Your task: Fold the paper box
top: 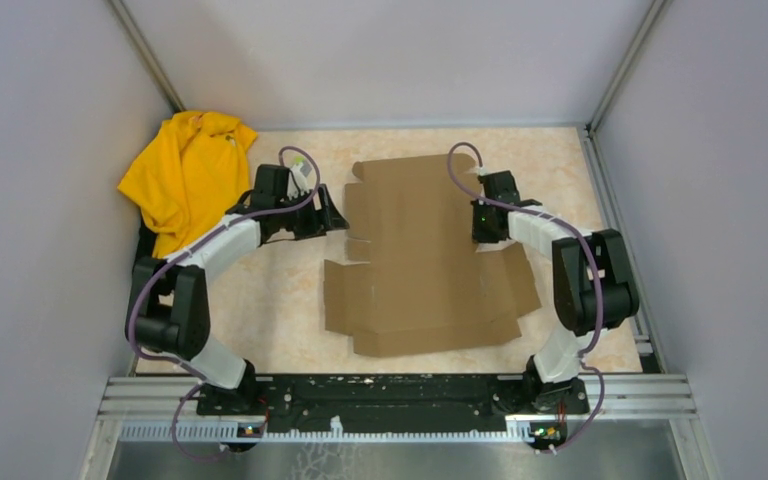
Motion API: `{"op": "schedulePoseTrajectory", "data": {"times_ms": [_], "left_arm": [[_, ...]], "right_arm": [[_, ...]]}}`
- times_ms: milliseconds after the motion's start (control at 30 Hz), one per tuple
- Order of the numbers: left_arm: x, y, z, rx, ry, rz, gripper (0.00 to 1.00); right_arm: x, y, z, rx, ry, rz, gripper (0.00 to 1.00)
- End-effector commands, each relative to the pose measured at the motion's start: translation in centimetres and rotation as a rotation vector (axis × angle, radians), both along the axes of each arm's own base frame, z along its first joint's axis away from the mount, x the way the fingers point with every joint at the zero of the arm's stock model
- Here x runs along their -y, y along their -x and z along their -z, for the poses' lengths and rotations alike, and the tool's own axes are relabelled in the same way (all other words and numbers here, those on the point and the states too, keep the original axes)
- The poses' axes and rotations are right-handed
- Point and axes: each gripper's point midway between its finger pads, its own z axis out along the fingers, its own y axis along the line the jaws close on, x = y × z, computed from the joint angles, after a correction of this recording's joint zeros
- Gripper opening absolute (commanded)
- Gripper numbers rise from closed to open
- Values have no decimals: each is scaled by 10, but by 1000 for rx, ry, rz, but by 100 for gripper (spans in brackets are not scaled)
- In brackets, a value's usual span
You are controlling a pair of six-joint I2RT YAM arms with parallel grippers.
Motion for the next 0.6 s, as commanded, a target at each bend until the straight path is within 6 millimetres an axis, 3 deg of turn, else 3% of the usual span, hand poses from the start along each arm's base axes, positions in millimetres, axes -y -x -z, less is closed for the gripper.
{"op": "schedulePoseTrajectory", "data": {"times_ms": [0,267,367,567], "left_arm": [[4,2,-2,1,28,0,81],[-6,-14,-7,28,-4,-43,85],[-13,-23,-6,25,-8,-69,86],[-25,-38,-3,22,3,-105,87]], "right_arm": [[-27,-16,-22,93,-125,83,7],[-44,-39,-30,139,-198,163,4],[-41,-44,-28,157,-198,211,2],[-54,-52,-25,154,-218,118,10]]}}
